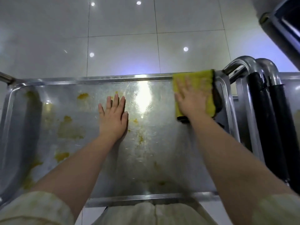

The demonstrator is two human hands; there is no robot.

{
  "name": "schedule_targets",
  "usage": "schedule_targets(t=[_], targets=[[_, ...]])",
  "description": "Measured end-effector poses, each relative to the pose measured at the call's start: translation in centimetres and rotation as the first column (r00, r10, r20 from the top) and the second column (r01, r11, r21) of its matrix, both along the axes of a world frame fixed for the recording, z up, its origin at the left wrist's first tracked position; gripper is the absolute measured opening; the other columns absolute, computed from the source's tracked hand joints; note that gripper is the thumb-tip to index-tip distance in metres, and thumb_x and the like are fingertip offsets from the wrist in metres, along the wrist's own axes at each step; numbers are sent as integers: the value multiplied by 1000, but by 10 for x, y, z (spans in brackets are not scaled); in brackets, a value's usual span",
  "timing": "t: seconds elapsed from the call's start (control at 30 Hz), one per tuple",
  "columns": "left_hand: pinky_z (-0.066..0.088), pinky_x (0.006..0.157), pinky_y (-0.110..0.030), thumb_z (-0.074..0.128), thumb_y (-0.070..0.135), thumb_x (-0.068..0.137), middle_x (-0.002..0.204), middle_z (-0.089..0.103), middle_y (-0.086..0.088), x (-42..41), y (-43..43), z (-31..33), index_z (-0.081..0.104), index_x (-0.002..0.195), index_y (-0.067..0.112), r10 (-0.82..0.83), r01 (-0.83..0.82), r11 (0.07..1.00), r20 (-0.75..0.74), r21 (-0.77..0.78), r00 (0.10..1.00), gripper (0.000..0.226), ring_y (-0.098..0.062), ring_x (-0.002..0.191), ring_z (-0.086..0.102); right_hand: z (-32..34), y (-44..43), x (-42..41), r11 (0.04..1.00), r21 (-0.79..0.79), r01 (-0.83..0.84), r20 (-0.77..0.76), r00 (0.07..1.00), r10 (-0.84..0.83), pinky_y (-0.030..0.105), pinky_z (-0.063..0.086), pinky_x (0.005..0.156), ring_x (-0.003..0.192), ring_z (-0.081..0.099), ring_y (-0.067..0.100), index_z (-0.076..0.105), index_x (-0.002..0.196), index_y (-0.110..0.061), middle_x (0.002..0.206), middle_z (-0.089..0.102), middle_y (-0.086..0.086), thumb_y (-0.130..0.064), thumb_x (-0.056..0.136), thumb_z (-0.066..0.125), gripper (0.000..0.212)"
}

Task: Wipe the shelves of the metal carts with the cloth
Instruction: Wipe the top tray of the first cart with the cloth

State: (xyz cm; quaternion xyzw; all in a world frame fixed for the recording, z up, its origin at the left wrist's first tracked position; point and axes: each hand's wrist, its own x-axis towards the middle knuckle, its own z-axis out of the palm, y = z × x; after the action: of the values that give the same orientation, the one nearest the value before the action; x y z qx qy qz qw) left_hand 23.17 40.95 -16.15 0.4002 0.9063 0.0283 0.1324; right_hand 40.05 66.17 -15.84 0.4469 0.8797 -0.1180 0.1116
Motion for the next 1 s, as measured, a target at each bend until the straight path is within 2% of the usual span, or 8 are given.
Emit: schedule_targets(t=[0.1,0.2,0.3,0.47,0.6,0.77,0.9,1.0], targets=[[-8,117,-57,28,39,102,163,5,-1,1,-9,-1,11,155,28,-26,26,999,-4,-18,1000,57,-26,150,-5,8,37,58,966,-29,257,67,965,-255,68,-8,112,143,-5,54,-5,149,-53,163,-6,-10,-65,95,12,58],[-9,117,-56,28,39,102,163,5,-1,5,-22,0,10,155,29,-46,45,998,-19,-45,999,57,-27,150,-5,7,16,54,952,-30,303,74,951,-301,68,-13,110,141,-13,53,-9,149,-51,162,-10,-14,-62,97,12,57],[-9,118,-54,26,39,102,163,2,-2,11,-37,0,8,155,28,-49,47,996,-18,-71,999,57,-28,150,-6,3,-47,16,987,-19,160,23,987,-159,70,-9,109,142,-12,53,-7,151,-47,163,-9,-12,-54,100,16,56],[-9,117,-52,26,34,102,163,4,-4,23,-56,-2,8,156,26,67,-67,995,1,-76,998,57,-29,150,-2,0,-192,-33,972,-72,-222,-1,975,223,71,-16,104,137,-27,53,-24,146,-46,157,-27,-10,-58,98,5,58],[-11,116,-52,25,33,102,164,3,0,29,-63,-3,6,155,29,39,-40,997,-20,-65,999,56,-27,150,-3,0,-206,-23,949,-50,-311,-25,950,311,69,-17,106,140,-26,49,-22,146,-49,160,-21,-12,-64,94,-2,58],[-4,118,-53,18,37,103,163,3,-2,23,-69,-11,5,155,29,-25,25,999,-2,-42,1000,55,-28,150,-2,-3,-126,53,998,22,51,2,999,-51,63,-20,106,145,-12,46,-2,149,-52,162,-4,-15,-62,97,17,56],[-6,119,-51,17,38,103,163,3,-3,23,-70,-15,5,155,27,-41,40,999,-11,-16,999,55,-29,150,-2,3,-96,140,924,3,383,58,922,-382,68,-10,111,144,-14,48,-8,148,-54,162,-8,-17,-66,94,11,58],[-8,118,-51,17,38,103,163,1,-3,23,-72,-14,4,155,27,-45,45,999,-7,-16,999,55,-29,150,-4,4,-124,139,876,9,483,65,873,-482,70,-9,109,142,-15,50,-8,150,-50,162,-10,-16,-64,95,12,60]])
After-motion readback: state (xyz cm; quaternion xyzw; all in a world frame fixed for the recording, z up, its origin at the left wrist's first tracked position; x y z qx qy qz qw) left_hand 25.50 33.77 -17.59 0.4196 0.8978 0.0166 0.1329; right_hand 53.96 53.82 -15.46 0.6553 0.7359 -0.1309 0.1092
